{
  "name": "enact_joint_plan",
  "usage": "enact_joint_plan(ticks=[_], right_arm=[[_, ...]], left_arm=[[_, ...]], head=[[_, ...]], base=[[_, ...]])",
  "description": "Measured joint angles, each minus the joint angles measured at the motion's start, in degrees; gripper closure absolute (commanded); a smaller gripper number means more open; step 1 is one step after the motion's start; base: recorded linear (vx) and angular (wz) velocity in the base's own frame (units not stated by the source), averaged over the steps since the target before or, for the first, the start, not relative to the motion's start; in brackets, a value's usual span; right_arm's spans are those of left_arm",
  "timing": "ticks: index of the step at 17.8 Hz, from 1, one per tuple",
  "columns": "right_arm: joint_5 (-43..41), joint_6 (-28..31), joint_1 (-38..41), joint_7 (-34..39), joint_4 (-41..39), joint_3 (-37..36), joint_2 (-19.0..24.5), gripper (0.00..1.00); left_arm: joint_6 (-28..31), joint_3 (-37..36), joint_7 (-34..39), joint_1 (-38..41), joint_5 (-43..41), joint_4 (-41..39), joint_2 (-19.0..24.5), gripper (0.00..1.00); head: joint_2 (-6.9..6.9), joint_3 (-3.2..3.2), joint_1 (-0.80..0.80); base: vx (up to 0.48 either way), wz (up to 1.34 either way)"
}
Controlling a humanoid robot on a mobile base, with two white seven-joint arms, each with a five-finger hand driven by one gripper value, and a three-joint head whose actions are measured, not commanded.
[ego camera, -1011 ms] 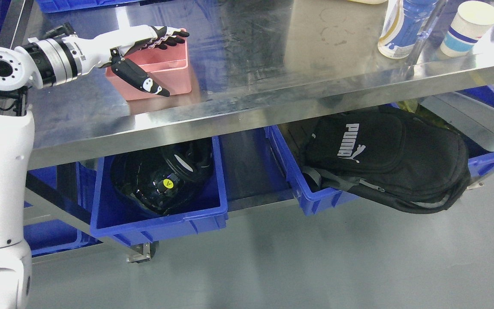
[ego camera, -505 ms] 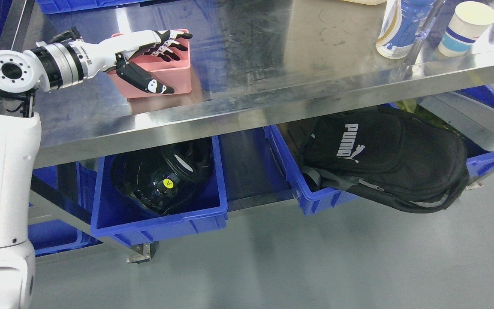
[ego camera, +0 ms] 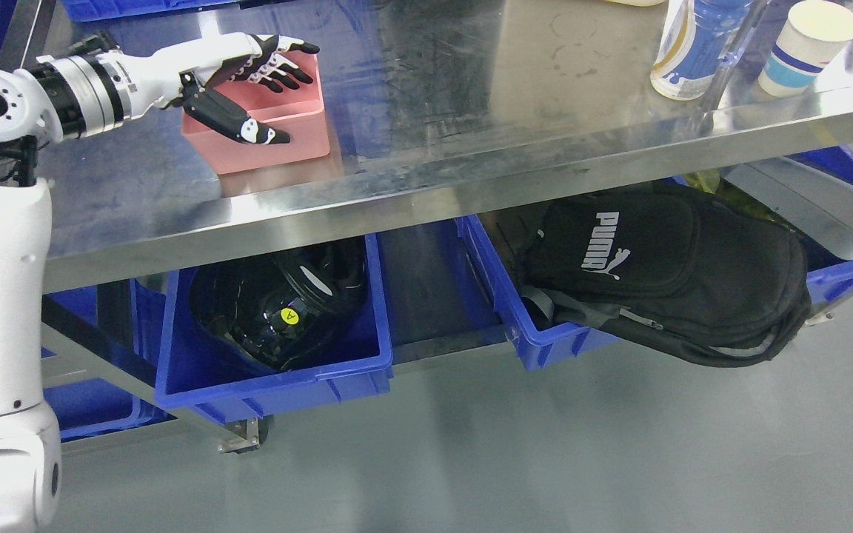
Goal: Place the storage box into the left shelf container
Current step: 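Reach the left hand over the pink box's near rim, then close the left hand fingers on the pink box rim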
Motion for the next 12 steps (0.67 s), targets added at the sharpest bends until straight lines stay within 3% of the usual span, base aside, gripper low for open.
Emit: enact_joint_plan(ticks=[12], right_arm=[[0.0,0.0,0.0,0.0,0.0,0.0,0.0,0.01]], left_arm=[[2.88,2.0,-3.4,2.74,4.44,-5.49,2.54,0.3]], head=[[0.0,0.0,0.0]], base=[[0.0,0.0]])
